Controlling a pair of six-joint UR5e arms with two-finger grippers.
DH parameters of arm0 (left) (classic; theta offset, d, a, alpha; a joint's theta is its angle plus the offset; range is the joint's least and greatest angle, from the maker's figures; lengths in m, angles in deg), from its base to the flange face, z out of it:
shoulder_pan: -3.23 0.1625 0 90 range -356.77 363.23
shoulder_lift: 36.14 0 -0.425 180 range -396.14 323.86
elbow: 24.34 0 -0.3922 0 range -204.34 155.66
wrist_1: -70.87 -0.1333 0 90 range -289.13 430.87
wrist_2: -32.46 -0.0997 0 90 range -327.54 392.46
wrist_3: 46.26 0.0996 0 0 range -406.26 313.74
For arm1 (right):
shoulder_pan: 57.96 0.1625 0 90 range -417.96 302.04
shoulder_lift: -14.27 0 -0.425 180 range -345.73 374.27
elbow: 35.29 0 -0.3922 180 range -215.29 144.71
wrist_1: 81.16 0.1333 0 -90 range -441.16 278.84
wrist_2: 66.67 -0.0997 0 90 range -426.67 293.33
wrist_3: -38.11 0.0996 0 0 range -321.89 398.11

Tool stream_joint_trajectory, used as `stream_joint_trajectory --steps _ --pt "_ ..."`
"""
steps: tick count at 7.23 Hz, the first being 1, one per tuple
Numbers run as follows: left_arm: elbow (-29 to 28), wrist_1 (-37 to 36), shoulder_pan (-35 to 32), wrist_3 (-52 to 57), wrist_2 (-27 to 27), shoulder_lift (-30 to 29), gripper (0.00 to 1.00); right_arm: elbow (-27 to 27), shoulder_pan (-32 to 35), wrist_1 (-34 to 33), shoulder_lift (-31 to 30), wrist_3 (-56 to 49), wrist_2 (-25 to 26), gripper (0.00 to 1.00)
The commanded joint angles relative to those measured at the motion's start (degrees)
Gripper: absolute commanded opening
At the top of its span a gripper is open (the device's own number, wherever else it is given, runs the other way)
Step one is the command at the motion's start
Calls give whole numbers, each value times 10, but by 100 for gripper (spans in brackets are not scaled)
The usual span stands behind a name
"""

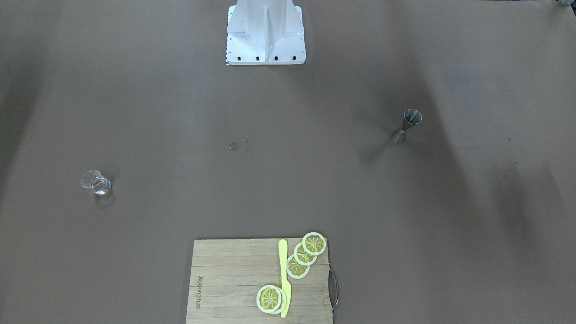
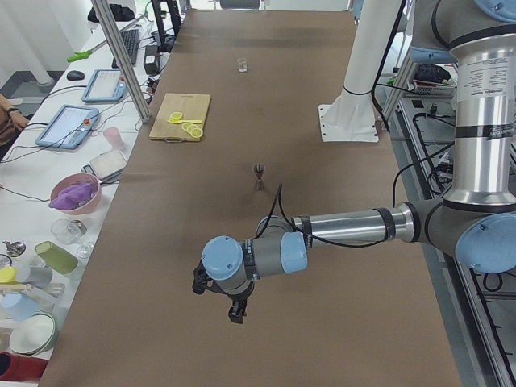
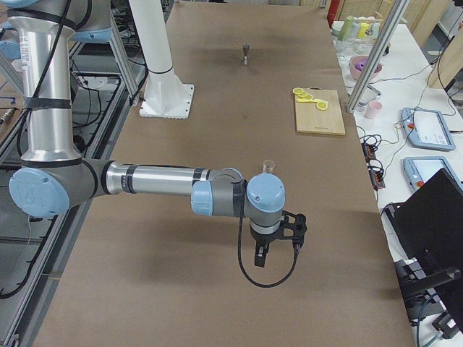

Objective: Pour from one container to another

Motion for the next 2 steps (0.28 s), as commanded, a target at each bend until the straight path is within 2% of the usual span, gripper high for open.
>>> stream_joint_trajectory --steps 1,2 --pt "1 0 0 0 0 0 99 -1 1 1 -4 1 -2 100" --pt "1 1 0 0 0 0 99 -1 1 1 -4 1 -2 100"
